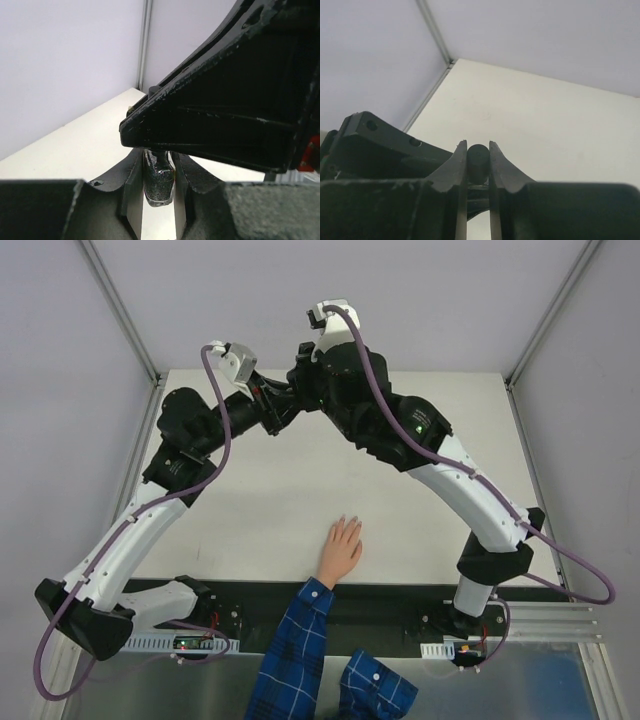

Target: Paint the nails

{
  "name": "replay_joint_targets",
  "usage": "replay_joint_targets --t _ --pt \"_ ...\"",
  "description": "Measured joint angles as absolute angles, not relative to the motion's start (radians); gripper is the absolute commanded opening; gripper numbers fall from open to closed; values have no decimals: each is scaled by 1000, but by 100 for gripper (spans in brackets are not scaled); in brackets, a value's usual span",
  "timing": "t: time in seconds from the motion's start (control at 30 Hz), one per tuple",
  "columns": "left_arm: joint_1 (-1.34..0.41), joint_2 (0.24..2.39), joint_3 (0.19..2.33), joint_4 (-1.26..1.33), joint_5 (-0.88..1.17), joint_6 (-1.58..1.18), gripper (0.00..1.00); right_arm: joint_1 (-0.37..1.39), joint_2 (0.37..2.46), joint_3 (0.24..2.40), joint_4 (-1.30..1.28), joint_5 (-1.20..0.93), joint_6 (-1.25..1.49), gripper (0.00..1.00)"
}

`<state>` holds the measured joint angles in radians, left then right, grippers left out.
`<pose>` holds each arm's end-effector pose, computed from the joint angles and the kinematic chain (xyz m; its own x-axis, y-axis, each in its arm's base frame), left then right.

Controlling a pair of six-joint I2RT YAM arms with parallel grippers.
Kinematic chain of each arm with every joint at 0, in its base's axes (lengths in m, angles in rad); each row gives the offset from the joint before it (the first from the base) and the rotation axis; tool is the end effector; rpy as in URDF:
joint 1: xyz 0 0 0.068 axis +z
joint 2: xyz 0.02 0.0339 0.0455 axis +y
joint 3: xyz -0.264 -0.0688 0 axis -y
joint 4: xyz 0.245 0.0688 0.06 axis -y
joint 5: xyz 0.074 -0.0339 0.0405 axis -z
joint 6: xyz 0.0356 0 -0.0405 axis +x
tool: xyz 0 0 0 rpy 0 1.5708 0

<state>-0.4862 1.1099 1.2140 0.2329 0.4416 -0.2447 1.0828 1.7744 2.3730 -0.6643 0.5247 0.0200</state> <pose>0.2053 -0.1257 0.4702 0.0949 -0.2979 -0.9499 0.8267 0.5552 -0.0915 0.1782 0.2977 0.5528 -0.0414 -0.0410 -0.9983 -0.5294 0.8483 -0.0129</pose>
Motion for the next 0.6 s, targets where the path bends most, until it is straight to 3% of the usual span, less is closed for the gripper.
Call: replay_joint_targets --t 0.07,0.1,0.13,0.3,0.33,0.47,0.53,0.6 --pt "-506 1129 1227 234 420 -231 0 1099 1783 2381 -671 599 -1 5" --pt "-519 1140 1231 234 412 -226 0 1103 1777 2368 -671 625 -11 13" --pt "-526 1149 1233 233 410 -224 0 1104 1770 2351 -672 645 -22 29" --pt "-527 1163 1232 195 384 -221 0 1091 1720 2281 -678 596 -108 59" --pt "-516 1162 1229 178 384 -222 0 1083 1693 2252 -673 548 -124 70" --pt "-504 1140 1205 154 446 -238 0 993 1544 2088 -641 239 -152 91" --pt "-503 1114 1188 143 505 -258 0 934 1493 2038 -613 79 -159 98" --pt "-502 1079 1172 139 571 -286 0 878 1445 1987 -565 -103 -163 98"
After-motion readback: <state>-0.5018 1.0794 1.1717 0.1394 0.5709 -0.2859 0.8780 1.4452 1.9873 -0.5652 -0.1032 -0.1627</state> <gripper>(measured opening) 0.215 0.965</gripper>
